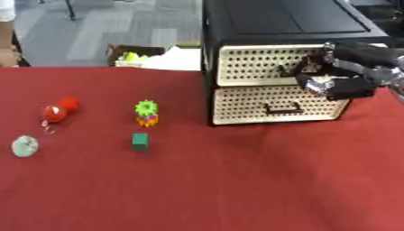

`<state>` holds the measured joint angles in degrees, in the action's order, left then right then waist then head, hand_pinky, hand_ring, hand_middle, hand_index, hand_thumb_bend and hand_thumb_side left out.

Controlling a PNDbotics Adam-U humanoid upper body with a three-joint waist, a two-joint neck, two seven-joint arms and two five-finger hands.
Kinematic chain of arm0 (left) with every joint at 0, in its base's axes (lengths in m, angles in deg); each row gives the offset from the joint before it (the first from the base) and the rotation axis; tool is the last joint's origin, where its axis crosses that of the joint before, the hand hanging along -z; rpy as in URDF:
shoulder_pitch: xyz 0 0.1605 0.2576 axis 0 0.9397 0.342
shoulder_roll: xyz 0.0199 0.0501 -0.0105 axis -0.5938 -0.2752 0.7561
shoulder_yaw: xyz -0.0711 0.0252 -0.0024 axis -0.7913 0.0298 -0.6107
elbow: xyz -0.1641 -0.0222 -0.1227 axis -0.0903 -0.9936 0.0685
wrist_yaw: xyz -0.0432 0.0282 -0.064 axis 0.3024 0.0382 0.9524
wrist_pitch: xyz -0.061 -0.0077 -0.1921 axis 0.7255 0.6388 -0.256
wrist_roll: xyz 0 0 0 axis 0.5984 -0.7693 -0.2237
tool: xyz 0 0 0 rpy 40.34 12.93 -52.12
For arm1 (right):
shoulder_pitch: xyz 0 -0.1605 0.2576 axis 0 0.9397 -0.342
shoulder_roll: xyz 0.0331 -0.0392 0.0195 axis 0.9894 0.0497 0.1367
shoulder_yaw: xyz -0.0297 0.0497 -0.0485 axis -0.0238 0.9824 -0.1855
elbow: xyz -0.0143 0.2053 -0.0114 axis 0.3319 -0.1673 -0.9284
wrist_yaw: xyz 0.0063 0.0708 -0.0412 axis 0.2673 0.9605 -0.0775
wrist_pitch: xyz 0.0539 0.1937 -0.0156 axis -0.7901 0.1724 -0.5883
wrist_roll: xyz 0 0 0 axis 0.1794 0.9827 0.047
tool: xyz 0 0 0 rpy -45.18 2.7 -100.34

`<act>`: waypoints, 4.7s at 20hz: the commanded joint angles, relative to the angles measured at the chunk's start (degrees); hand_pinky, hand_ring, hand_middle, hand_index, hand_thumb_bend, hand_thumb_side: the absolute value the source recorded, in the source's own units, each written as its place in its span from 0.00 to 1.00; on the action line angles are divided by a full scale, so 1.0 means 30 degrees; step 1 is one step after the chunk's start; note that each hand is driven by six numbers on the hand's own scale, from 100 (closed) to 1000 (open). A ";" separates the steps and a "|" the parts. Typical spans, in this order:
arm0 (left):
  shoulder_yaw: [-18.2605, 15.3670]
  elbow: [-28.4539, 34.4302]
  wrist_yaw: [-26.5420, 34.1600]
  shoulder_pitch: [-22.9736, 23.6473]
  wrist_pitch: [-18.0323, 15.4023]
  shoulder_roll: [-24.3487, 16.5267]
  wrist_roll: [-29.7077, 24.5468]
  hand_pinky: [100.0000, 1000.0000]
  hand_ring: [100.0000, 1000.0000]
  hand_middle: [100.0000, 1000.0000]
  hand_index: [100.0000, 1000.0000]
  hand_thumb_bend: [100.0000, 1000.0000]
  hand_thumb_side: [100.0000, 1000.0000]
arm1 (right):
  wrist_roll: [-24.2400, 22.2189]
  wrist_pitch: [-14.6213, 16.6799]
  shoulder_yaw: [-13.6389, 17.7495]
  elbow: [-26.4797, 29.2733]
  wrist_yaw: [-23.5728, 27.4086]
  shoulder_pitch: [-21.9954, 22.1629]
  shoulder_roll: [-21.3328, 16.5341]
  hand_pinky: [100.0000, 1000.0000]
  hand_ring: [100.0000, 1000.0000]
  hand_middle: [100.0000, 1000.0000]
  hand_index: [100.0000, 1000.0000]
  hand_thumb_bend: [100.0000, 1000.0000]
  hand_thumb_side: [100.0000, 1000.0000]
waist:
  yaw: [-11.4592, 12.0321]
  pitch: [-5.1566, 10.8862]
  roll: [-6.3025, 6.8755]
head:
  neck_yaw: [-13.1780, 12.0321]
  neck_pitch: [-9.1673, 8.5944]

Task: Pick up objects from table and place into drawer.

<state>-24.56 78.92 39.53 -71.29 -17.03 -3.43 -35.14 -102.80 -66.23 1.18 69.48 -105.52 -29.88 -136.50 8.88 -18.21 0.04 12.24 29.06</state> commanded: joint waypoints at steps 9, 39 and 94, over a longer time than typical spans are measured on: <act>-0.0030 0.0244 0.0047 -0.0232 -0.0052 -0.0285 -0.0011 0.63 0.72 0.73 0.80 0.00 0.96 | -0.0075 0.0215 0.0058 0.0442 -0.0744 0.0208 -0.0666 0.00 0.00 0.00 0.73 0.00 1.00 | 0.0017 0.0262 -0.0024 | 0.0148 -0.0270; -0.0037 0.0244 0.0086 -0.0275 -0.0047 -0.0270 -0.0015 0.63 0.72 0.73 0.80 0.00 0.96 | 0.1345 -0.0933 0.0099 0.2756 -0.0895 0.1776 -0.1319 0.00 0.00 0.00 0.68 0.00 1.00 | -0.0131 0.0323 -0.0036 | 0.0109 -0.0421; -0.0097 0.0244 0.0137 -0.0328 -0.0090 -0.0244 0.0058 0.64 0.72 0.73 0.80 0.00 0.96 | 0.1655 -0.3042 0.0934 0.8658 0.0007 0.5901 -0.2918 0.00 0.00 0.00 0.67 0.00 1.00 | -0.0594 0.0387 0.0099 | -0.0008 -0.0681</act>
<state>-24.56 78.92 39.99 -71.76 -17.19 -3.42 -35.10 -97.85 -75.43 3.45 93.41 -106.22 -11.84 -143.16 7.09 -18.20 0.41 12.33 27.83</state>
